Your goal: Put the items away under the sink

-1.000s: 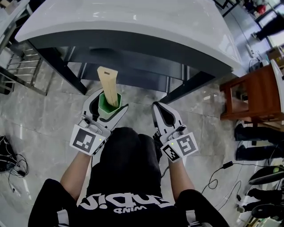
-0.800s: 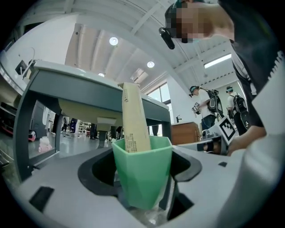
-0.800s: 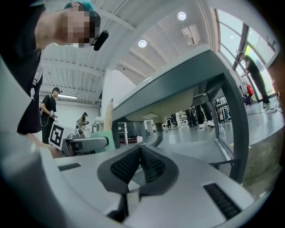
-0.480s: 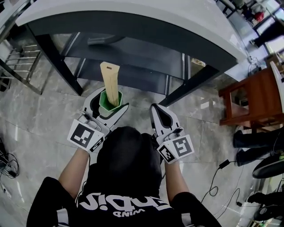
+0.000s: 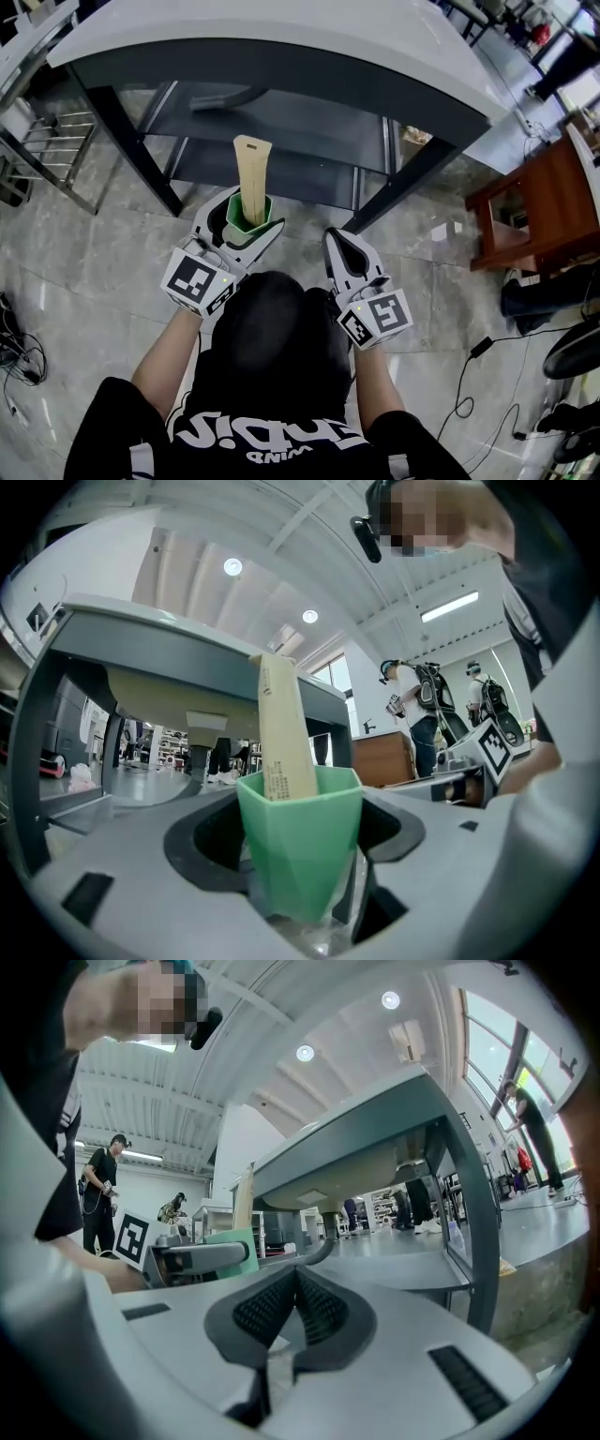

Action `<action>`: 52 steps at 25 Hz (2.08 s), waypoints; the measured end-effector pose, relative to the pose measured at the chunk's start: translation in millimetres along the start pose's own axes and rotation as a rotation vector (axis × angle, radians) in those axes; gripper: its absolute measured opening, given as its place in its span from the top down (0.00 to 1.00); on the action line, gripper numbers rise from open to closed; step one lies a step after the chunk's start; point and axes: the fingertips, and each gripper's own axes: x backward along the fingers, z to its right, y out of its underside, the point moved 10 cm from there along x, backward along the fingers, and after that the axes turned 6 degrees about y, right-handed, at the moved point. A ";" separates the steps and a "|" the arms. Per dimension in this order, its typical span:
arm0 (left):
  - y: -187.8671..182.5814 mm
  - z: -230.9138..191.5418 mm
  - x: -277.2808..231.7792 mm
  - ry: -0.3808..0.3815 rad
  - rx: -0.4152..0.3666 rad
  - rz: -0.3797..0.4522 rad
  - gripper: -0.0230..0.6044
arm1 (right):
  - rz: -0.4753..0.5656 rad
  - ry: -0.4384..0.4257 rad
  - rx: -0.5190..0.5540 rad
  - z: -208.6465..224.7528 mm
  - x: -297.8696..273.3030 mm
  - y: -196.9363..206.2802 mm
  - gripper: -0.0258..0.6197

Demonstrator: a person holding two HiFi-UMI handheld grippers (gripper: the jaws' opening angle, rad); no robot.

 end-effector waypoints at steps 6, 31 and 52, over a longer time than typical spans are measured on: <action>10.2 -10.0 -11.0 0.017 -0.026 -0.003 0.41 | 0.010 0.008 0.002 -2.0 -2.2 0.8 0.93; 37.9 -107.0 -113.5 -0.077 -0.076 -0.033 0.41 | -0.002 0.010 0.025 -2.6 -12.0 4.2 0.93; 50.1 -150.9 -170.8 -0.117 -0.005 -0.090 0.41 | -0.017 0.006 0.011 -3.8 -27.1 13.5 0.93</action>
